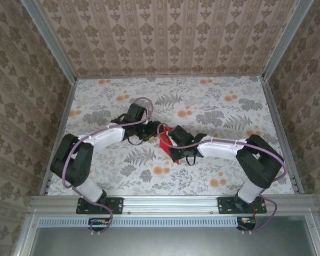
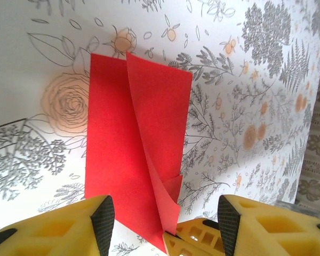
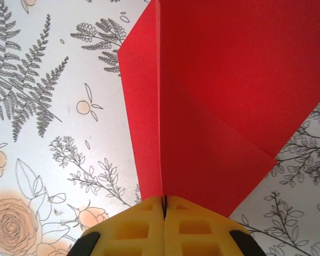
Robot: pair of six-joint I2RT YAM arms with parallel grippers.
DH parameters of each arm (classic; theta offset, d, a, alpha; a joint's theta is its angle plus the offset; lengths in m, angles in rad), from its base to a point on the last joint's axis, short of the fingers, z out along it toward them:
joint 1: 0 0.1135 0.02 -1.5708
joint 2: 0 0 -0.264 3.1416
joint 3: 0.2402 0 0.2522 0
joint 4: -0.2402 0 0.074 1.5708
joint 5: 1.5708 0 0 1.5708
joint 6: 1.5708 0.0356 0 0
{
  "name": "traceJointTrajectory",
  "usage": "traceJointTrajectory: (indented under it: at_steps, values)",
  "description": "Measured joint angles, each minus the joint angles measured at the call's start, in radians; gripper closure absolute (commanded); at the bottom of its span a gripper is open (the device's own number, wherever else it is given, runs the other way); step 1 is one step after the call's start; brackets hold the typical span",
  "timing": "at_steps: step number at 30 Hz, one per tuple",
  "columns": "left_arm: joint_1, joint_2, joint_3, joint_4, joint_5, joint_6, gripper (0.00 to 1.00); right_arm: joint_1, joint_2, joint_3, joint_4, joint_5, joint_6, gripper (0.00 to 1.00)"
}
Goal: Fold a paper plane with a square sheet of paper (fold left side to right side)
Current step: Fourth fold the wing at the center of the table.
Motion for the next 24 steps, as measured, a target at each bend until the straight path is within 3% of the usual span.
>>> traceJointTrajectory:
  at_steps: [7, 16, 24]
  values:
    - [0.002, 0.0, -0.053, 0.011, 0.005, -0.002, 0.65, -0.067, 0.0, -0.012, 0.029, -0.148, 0.034, 0.99]
    - [-0.055, 0.113, -0.04, 0.064, 0.021, -0.013, 0.62, -0.144, 0.0, -0.073, 0.089, -0.293, 0.085, 0.99]
    - [-0.076, 0.174, -0.001, 0.091, 0.028, -0.02, 0.59, -0.166, 0.0, -0.09, 0.122, -0.346, 0.105, 0.99]
